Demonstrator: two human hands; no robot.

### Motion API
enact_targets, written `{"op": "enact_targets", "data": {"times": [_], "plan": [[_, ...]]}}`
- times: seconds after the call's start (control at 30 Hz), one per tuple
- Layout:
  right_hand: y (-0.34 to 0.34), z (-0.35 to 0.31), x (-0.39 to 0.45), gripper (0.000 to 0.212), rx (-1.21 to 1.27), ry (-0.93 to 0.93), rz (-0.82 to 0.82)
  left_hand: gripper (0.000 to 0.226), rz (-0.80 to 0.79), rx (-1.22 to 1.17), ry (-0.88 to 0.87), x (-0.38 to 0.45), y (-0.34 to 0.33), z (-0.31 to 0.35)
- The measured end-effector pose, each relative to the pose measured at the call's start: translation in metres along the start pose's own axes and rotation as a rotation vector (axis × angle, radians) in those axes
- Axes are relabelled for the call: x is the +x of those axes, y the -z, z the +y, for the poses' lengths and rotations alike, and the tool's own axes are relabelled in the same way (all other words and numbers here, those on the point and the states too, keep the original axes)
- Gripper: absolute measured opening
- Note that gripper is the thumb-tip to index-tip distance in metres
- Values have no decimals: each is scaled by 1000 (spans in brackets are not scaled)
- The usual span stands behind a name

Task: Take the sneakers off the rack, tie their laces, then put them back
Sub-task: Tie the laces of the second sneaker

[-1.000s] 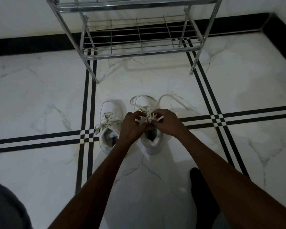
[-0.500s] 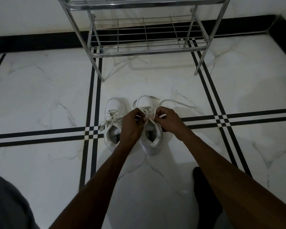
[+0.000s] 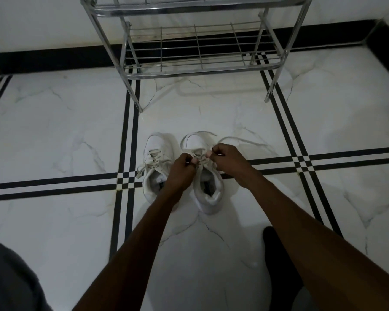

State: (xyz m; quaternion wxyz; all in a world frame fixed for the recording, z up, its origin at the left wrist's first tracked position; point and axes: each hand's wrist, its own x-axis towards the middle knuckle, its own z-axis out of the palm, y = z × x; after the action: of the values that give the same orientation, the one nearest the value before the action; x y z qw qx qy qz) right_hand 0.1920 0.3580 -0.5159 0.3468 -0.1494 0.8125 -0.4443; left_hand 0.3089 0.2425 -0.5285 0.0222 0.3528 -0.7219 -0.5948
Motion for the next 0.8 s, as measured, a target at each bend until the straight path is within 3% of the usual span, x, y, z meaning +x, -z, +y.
{"op": "enact_targets", "data": {"times": [0.07, 0.17, 0.27, 0.4, 0.63, 0.8], "plan": [[5, -6, 1, 26, 199, -3, 4, 21, -31, -136, 34, -2, 4, 11], [10, -22, -2, 24, 337, 44, 53, 29, 4, -221, -138, -1, 16, 31], [8, -38, -6, 20, 80, 169, -7, 30, 0, -203, -321, 4, 29, 49], [9, -60, -14, 19, -233, 221, -372, 33, -17, -31, -432, 10, 39, 61], [28, -61, -3, 27, -426, 402, -188, 48, -167, -89, -234, 3, 28, 45], [37, -49, 0, 11, -460, 512, 30, 26, -98, -105, -246, 6, 17, 36]]}}
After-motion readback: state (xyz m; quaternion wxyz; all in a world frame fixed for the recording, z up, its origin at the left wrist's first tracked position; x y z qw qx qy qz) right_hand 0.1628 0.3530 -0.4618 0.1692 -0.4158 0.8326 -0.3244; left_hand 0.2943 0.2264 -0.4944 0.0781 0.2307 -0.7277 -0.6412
